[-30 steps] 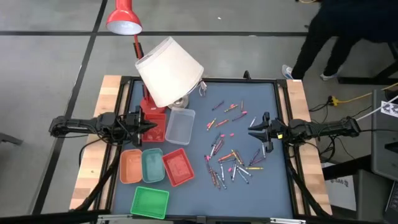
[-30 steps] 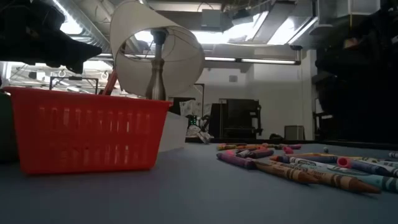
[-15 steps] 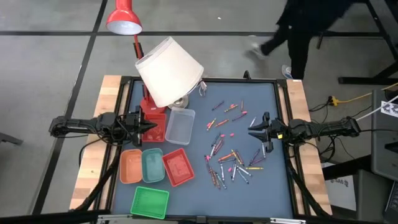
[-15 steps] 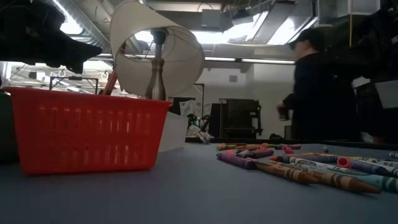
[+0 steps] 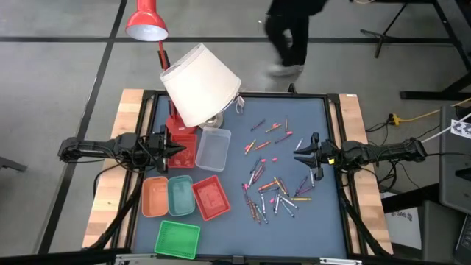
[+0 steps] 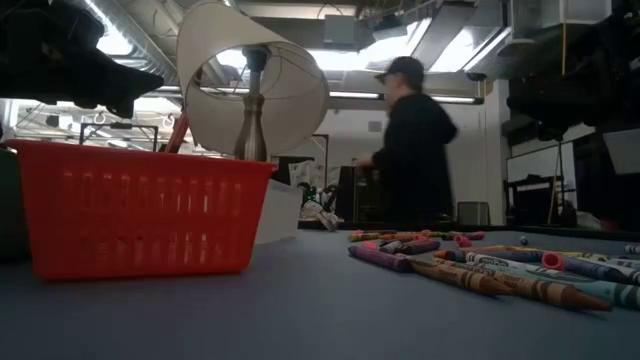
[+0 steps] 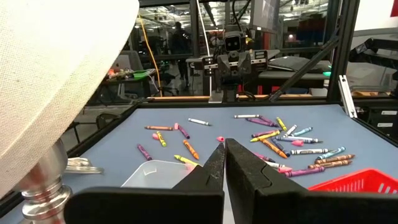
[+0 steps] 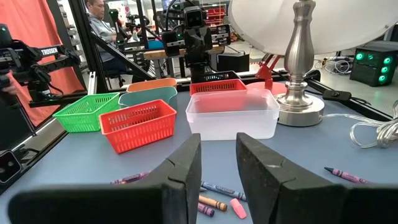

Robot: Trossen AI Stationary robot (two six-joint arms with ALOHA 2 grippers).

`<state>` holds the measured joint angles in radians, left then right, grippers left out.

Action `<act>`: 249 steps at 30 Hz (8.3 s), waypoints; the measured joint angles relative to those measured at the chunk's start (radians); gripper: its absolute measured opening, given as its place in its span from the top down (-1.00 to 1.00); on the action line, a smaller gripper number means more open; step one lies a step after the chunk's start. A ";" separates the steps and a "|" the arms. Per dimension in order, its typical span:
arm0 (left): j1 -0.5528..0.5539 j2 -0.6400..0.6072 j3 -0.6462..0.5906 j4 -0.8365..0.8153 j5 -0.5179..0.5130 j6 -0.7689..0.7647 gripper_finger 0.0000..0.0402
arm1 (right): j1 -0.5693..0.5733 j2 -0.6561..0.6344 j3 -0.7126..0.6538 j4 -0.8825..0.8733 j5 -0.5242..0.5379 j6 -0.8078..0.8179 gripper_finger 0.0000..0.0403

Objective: Sort crayons
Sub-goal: Put the violet crayon into the black bin

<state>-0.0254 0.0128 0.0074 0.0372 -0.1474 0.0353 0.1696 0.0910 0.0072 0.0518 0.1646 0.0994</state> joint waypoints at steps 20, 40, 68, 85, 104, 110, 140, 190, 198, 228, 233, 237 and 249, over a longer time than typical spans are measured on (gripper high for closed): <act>0.000 0.000 0.000 0.000 0.000 0.000 1.00 | 0.000 0.000 0.000 0.178 0.191 0.077 0.51; 0.000 0.000 0.000 0.027 -0.076 -0.001 1.00 | 0.000 0.186 0.187 0.208 0.211 -0.052 -0.08; 0.000 0.000 0.000 0.023 -0.076 -0.006 1.00 | -0.497 1.003 0.491 -0.166 -0.049 -0.167 -0.07; 0.000 0.000 0.000 0.023 -0.076 -0.006 1.00 | -0.578 1.223 0.492 -0.165 -0.158 -0.343 -0.07; 0.000 0.000 0.000 0.023 -0.076 -0.006 1.00 | -0.576 1.358 0.494 -0.158 -0.190 -0.340 0.31; 0.000 0.000 0.000 0.023 -0.076 -0.006 1.00 | -0.575 1.359 0.493 -0.161 -0.196 -0.340 0.54; 0.000 0.000 0.000 0.160 -0.076 -0.104 1.00 | -0.576 1.361 0.491 -0.157 -0.268 -0.341 0.85; 0.000 0.632 0.015 0.797 -0.076 -0.061 1.00 | -0.575 1.360 0.490 0.608 -0.546 -0.340 0.85; 0.000 0.811 0.135 0.798 -0.076 -0.060 1.00 | -0.575 1.360 0.492 0.720 -0.586 -0.339 0.85; -0.002 1.409 0.589 0.794 -0.045 -0.049 0.68 | -0.348 1.359 0.616 0.806 -0.619 -0.341 0.85; -0.002 1.410 0.592 0.797 -0.045 -0.049 0.52 | -0.343 1.359 0.616 0.805 -0.601 -0.341 0.85; -0.002 1.409 0.592 0.827 -0.045 -0.049 0.51 | -0.343 1.359 0.616 0.805 -0.564 -0.341 0.85; -0.002 1.409 0.592 0.842 -0.046 -0.050 0.52 | -0.294 1.359 0.616 0.813 -0.421 -0.305 0.85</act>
<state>-0.0273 1.4220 0.5999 0.8787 -0.1932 -0.0143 -0.1241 1.4502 0.6228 0.8646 -0.2563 -0.2052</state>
